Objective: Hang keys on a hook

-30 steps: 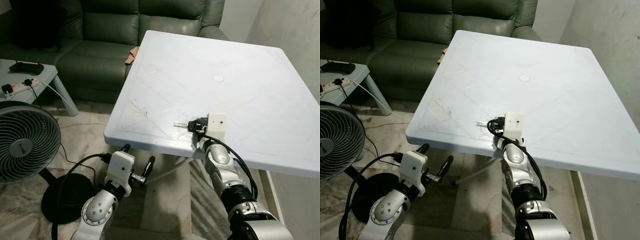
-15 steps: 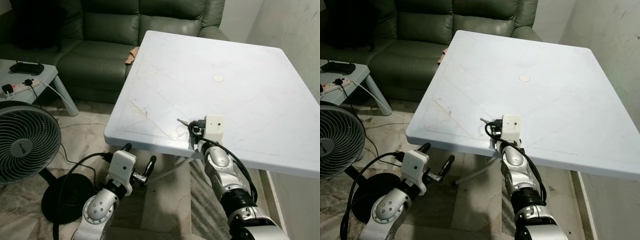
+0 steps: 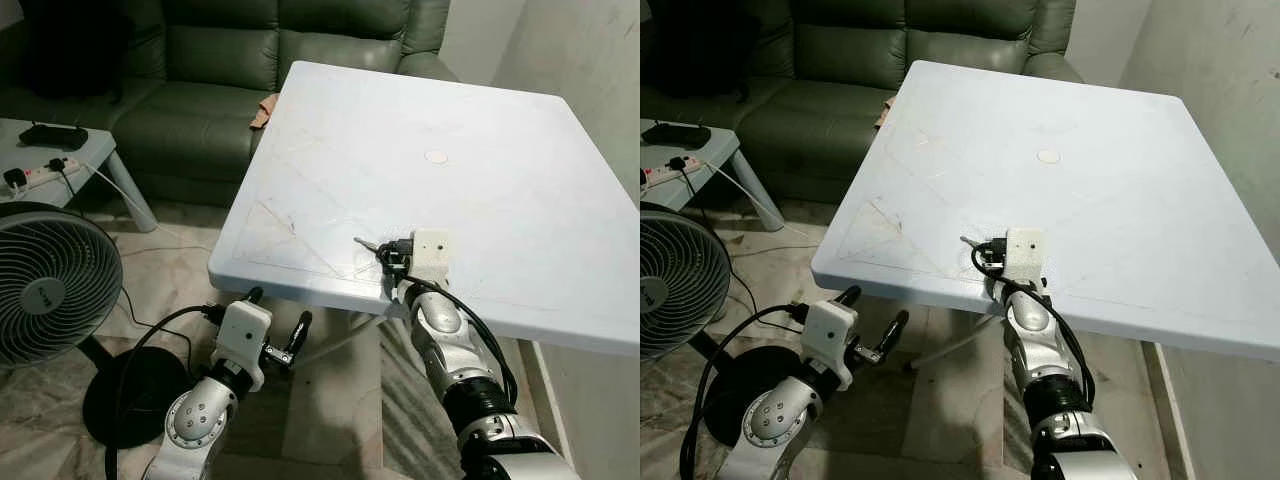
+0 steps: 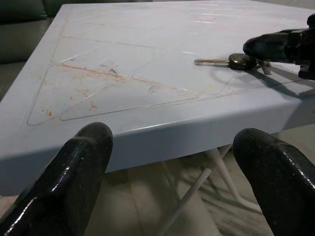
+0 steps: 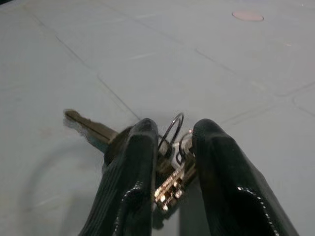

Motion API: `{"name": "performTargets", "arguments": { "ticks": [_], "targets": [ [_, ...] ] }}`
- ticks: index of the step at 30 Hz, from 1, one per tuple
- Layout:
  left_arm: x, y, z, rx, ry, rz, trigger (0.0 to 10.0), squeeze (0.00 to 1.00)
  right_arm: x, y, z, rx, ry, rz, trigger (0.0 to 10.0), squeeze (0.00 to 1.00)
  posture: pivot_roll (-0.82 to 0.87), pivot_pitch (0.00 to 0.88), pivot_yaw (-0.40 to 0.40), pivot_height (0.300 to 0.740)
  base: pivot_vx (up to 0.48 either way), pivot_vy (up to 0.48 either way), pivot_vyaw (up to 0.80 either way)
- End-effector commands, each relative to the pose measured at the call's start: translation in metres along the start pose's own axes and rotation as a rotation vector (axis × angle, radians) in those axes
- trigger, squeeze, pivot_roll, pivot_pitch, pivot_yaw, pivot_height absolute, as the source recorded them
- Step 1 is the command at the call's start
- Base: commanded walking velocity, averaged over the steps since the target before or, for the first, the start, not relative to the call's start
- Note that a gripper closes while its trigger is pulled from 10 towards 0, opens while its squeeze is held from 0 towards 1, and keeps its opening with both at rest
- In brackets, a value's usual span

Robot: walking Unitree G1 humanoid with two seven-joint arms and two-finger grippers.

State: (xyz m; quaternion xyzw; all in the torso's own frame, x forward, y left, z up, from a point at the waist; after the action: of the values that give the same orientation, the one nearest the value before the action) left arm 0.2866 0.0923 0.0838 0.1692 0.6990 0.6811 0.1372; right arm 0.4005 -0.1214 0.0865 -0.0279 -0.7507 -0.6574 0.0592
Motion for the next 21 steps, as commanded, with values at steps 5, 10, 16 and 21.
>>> {"name": "performTargets", "arguments": {
  "ticks": [5, 10, 16, 21],
  "targets": [
    [0.000, -0.003, -0.001, -0.013, -0.003, 0.014, 10.0, 0.00, 0.001, 0.000, -0.003, 0.015, 0.002, -0.001, 0.0, 0.00, 0.04, 0.092, -0.038, 0.740, 0.000, 0.000, 0.00],
    [0.000, -0.003, -0.001, -0.014, -0.002, 0.014, 10.0, 0.00, 0.002, 0.000, -0.003, 0.019, 0.001, -0.002, 0.0, 0.00, 0.04, 0.092, -0.039, 0.740, 0.000, 0.000, 0.00],
    [-0.001, -0.003, 0.000, -0.015, 0.000, 0.015, 10.0, 0.00, 0.001, 0.004, -0.005, 0.005, -0.008, -0.023, 0.0, 0.00, 0.04, 0.092, -0.039, 0.740, 0.000, 0.000, 0.00],
    [-0.002, -0.003, 0.000, -0.017, 0.003, 0.011, 10.0, 0.00, 0.001, 0.019, -0.007, -0.076, -0.009, -0.082, 0.0, 0.00, 0.04, 0.088, -0.039, 0.740, 0.000, 0.000, 0.00]
  ]
}}
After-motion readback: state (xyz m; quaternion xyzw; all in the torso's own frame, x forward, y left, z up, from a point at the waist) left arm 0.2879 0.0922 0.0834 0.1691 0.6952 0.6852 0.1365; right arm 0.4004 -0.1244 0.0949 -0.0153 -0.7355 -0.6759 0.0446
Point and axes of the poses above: a point about 5 cm out from each wrist's last joint towards the gripper, its own x axis pointing back from the gripper into the wrist, its own y axis along the axis of the wrist's last joint, z = x × y, the point moved 5 cm from there along -x, pointing out of the wrist towards the gripper, and after that the axes turned 8 degrees about x, right-handed, at the moved point
